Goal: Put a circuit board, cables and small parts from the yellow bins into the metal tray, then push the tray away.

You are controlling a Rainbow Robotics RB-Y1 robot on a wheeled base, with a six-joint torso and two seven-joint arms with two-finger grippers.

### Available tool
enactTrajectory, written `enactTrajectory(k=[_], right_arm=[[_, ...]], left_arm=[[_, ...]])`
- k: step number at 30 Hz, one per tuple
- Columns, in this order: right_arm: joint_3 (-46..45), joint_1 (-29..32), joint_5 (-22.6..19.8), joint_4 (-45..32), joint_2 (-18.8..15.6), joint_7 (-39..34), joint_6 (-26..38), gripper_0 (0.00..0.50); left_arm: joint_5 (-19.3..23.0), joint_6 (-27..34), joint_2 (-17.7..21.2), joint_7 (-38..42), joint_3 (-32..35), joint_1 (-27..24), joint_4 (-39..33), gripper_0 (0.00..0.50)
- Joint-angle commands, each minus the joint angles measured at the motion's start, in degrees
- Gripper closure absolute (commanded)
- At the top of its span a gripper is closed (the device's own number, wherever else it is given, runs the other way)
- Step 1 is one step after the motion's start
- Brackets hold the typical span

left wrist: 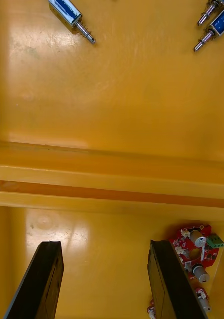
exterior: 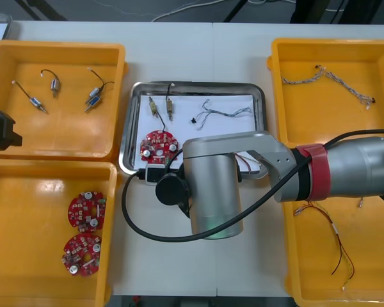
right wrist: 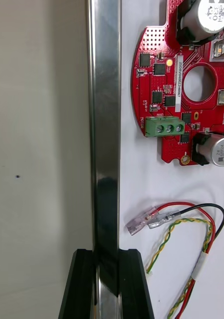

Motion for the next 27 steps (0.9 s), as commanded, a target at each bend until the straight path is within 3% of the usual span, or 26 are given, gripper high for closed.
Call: enactTrajectory(k=[1, 27], right_arm=[[0.7, -4.4, 0.5, 1.6, -1.1, 2.6, -1.3, 0.500], [0.7, -9.6, 3.3, 14.1, -1.1, 7.3, -8.9, 0.500]], left_arm=[[0.3, -0.5, 2.3, -5.0, 1.6, 0.8, -1.6, 0.000], [0.3, -0.5, 2.3, -5.0, 1.6, 0.8, -1.6, 0.000]])
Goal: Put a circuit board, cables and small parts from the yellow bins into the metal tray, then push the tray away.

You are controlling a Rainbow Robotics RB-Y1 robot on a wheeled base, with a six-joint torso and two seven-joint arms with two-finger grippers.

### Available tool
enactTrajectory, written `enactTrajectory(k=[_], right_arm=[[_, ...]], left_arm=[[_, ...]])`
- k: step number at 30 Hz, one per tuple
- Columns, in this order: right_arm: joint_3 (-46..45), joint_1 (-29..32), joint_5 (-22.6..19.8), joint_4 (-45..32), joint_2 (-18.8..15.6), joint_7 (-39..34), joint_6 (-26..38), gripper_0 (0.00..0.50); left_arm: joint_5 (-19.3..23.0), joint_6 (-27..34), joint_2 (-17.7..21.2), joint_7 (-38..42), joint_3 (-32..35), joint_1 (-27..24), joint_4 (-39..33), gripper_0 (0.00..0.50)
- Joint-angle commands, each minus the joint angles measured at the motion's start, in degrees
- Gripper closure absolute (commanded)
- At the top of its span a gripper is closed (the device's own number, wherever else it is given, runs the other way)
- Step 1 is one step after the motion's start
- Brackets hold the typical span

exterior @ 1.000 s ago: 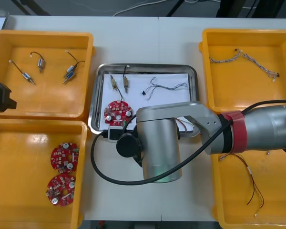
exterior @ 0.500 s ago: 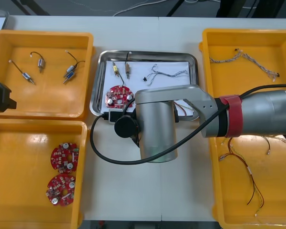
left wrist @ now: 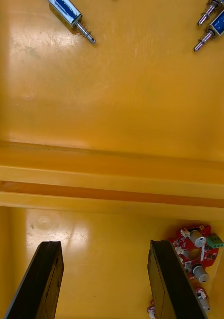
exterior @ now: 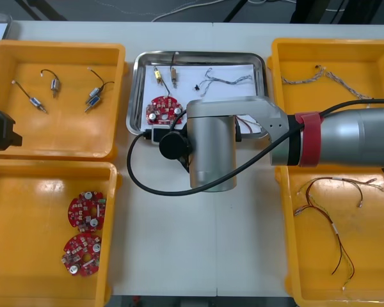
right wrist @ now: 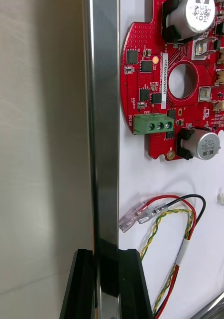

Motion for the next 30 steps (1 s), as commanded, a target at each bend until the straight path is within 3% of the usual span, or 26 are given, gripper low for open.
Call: enactTrajectory(k=[1, 18, 28, 29, 30], right_arm=[[0.4, -3.7, 1.4, 2.3, -1.1, 3.8, -1.8, 0.500], [0.4, -5.7, 2.3, 11.7, -0.8, 7.6, -14.0, 0.500], [0.5, -5.8, 2.9, 13.4, -0.3, 9.0, -15.5, 0.500], [0.4, -5.8, 2.9, 13.3, -0.3, 9.2, -15.5, 0.400], [0.5, -5.8, 2.9, 13.3, -0.3, 9.2, -15.5, 0.339]], left_arm=[[0.3, -0.5, 2.3, -5.0, 1.6, 0.8, -1.6, 0.000], [0.3, -0.5, 2.3, -5.0, 1.6, 0.8, -1.6, 0.000], [0.3, -0.5, 2.3, -5.0, 1.6, 0.8, -1.6, 0.000], [0.3, -0.5, 2.3, -5.0, 1.6, 0.8, -1.6, 0.000], [0.3, -0.5, 2.3, -5.0, 1.6, 0.8, -1.6, 0.000]])
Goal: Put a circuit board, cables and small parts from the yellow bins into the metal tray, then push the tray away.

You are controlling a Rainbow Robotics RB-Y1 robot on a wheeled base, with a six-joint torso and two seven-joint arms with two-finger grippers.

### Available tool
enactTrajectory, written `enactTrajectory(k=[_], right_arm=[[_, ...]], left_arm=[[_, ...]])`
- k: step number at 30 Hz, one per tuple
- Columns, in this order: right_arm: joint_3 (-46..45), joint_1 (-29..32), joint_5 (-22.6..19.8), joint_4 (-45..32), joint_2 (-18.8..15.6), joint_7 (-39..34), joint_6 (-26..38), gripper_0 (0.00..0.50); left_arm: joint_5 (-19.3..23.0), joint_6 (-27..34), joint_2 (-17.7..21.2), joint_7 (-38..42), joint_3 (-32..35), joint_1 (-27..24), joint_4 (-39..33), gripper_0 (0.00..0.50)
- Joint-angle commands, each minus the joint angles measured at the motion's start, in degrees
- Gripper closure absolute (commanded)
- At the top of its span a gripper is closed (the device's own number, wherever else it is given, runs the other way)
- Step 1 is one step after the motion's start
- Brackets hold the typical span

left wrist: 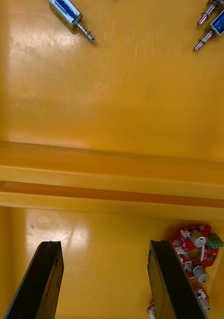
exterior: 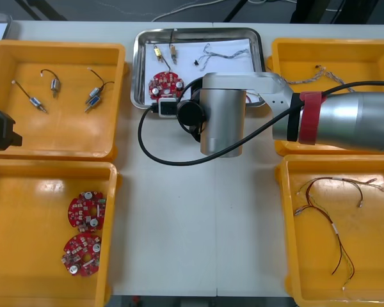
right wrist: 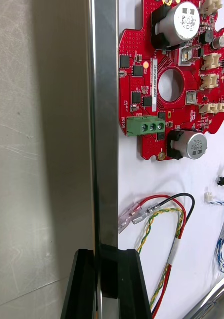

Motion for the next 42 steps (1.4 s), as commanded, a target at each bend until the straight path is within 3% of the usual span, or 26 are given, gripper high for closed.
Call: enactTrajectory(k=[1, 4, 6, 15, 22, 27, 36, 42], right_arm=[[0.5, -3.4, 0.6, 0.0, -0.2, 2.7, -0.5, 0.219], [0.4, -3.4, 0.6, 0.0, -0.2, 3.3, -0.5, 0.028], [0.4, -3.4, -0.4, -0.1, -0.2, 3.8, -0.5, 0.000], [-2.8, -3.4, -5.9, -1.7, -0.2, 6.1, 4.1, 0.000], [-8.8, -2.0, -6.8, -9.3, -1.2, 5.5, 16.4, 0.000], [-16.4, 0.8, -11.0, -13.1, -2.3, 4.0, 23.9, 0.000], [-27.1, 5.0, -17.7, -22.2, -7.1, -9.7, 35.9, 0.000], [-34.2, 9.7, -22.4, -29.7, -12.2, -17.8, 42.1, 0.000]], left_arm=[[0.3, -0.5, 2.3, -5.0, 1.6, 0.8, -1.6, 0.000], [0.3, -0.5, 2.3, -5.0, 1.6, 0.8, -1.6, 0.000], [0.3, -0.5, 2.3, -5.0, 1.6, 0.8, -1.6, 0.000], [0.3, -0.5, 2.3, -5.0, 1.6, 0.8, -1.6, 0.000], [0.3, -0.5, 2.3, -5.0, 1.6, 0.8, -1.6, 0.000], [0.3, -0.5, 2.3, -5.0, 1.6, 0.8, -1.6, 0.000], [0.3, -0.5, 2.3, -5.0, 1.6, 0.8, -1.6, 0.000], [0.3, -0.5, 2.3, -5.0, 1.6, 0.8, -1.6, 0.000]])
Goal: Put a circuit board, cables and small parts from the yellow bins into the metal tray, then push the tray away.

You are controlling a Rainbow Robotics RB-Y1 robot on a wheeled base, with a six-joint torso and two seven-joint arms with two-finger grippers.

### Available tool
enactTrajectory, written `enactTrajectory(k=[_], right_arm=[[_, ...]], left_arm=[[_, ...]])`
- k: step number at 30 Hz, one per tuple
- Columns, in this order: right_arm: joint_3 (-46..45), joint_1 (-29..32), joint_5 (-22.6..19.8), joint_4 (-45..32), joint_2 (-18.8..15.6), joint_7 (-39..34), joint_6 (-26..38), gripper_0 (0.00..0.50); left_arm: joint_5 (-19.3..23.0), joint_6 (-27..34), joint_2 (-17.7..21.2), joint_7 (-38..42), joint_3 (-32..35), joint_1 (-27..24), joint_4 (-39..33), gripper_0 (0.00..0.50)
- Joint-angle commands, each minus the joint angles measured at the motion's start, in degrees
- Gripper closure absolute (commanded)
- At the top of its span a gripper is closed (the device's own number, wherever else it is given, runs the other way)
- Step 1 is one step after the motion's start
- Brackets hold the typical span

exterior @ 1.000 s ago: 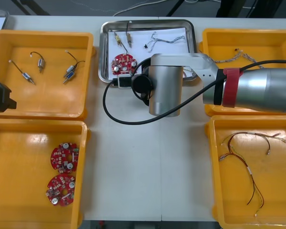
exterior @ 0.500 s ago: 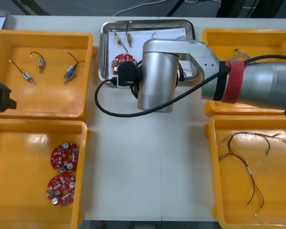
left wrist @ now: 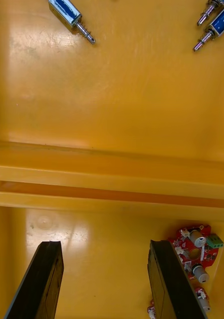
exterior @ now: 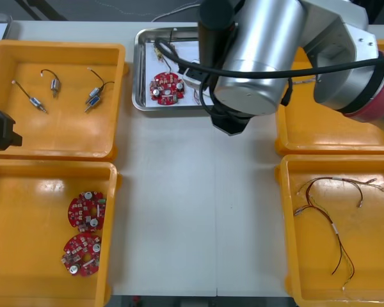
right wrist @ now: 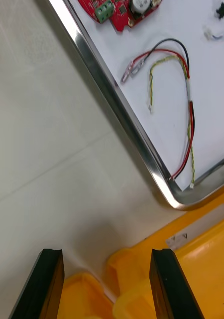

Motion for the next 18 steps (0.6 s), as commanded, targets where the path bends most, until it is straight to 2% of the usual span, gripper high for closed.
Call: enactTrajectory(k=[1, 10, 18], right_arm=[[-7.4, 4.6, -3.3, -6.6, -5.8, -5.8, 3.9, 0.000], [-17.4, 13.9, -8.1, -15.4, -13.7, -17.4, 9.5, 0.000], [-31.2, 26.7, -12.2, -20.8, -19.1, -24.9, 10.5, 0.000]], left_arm=[[0.3, -0.5, 2.3, -5.0, 1.6, 0.8, -1.6, 0.000], [0.3, -0.5, 2.3, -5.0, 1.6, 0.8, -1.6, 0.000], [0.3, -0.5, 2.3, -5.0, 1.6, 0.8, -1.6, 0.000]])
